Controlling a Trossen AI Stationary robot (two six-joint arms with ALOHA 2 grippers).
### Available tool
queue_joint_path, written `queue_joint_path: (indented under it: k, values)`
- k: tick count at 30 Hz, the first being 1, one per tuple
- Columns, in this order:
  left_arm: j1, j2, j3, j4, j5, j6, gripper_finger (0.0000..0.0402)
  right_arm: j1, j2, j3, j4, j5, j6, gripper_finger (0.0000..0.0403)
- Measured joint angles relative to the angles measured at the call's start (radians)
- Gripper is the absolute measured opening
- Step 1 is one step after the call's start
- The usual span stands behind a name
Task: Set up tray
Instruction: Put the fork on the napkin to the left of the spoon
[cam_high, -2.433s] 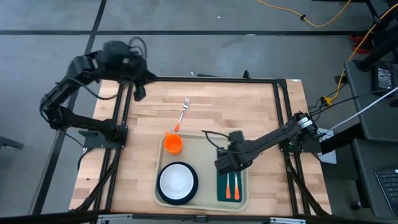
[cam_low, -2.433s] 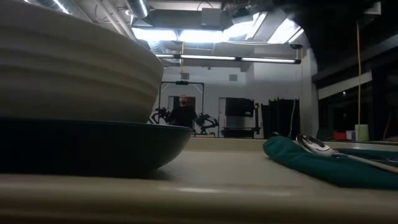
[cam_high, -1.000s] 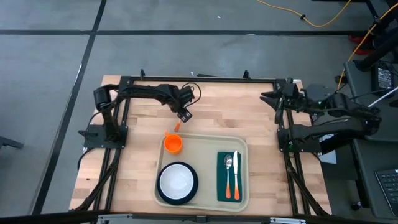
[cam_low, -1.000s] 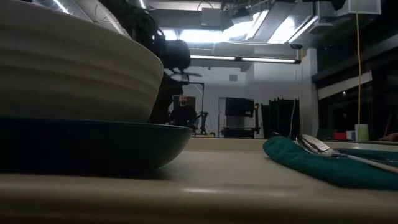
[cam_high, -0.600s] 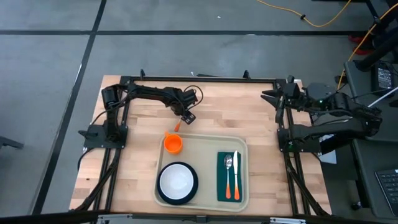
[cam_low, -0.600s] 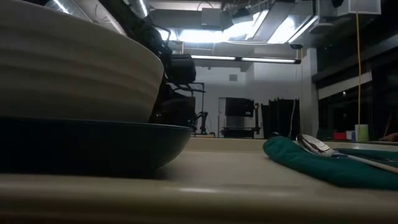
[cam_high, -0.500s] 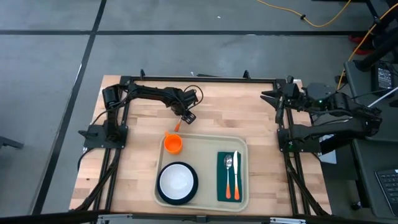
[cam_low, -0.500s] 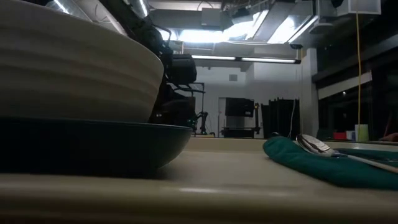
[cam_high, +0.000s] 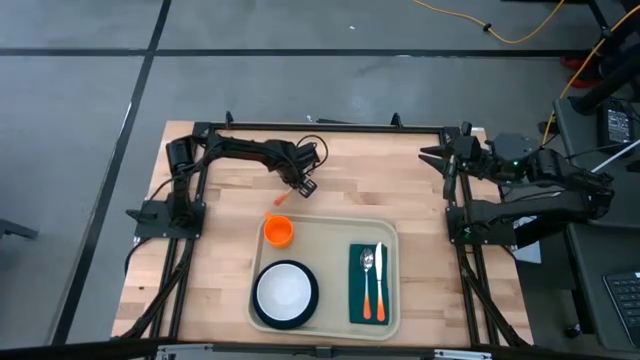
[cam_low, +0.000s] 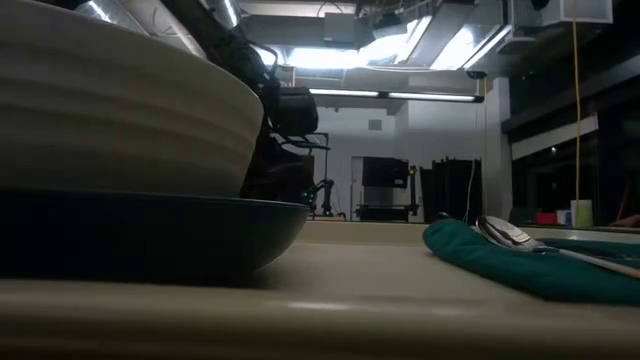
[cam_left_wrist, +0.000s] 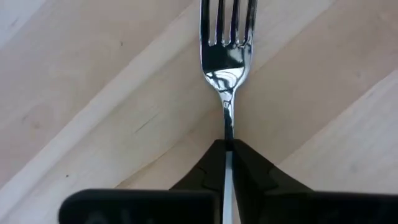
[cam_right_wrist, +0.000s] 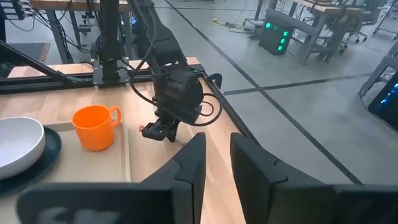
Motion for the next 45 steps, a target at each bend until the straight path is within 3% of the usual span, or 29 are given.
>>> queue_joint_path:
  k: [4, 15, 21, 26, 31, 35, 45]
  values:
    - [-0.021, -0.048, 0.041, -0.007, -0.001, 0.019, 0.0004, 0.000, 0.000, 0.000, -0.005, 0.000, -0.025, 0.0080]
    - [-0.116, -0.355, 0.264, -0.032, -0.028, 0.076, 0.0003, 0.000, 0.000, -0.002, -0.105, 0.002, 0.036, 0.0080]
    - [-0.288, -0.467, 0.345, -0.078, -0.085, 0.020, 0.0002, 0.000, 0.000, -0.003, -0.113, 0.052, 0.040, 0.0080]
    - [-0.499, -0.483, 0.372, -0.133, -0.197, -0.148, 0.0002, 0.000, 0.000, -0.003, -0.109, 0.128, 0.058, 0.0080]
    - [-0.702, -0.417, 0.392, -0.130, -0.343, -0.427, 0.0002, 0.000, 0.000, -0.003, -0.108, 0.117, 0.035, 0.0080]
    - [-0.779, -0.279, 0.445, -0.134, -0.444, -0.672, 0.0002, 0.000, -0.001, -0.003, -0.113, 0.091, -0.084, 0.0080]
    - [-0.767, 0.213, 0.822, -0.145, -0.410, -0.979, 0.0002, 0.000, -0.001, -0.004, -0.115, -0.206, -0.282, 0.0080]
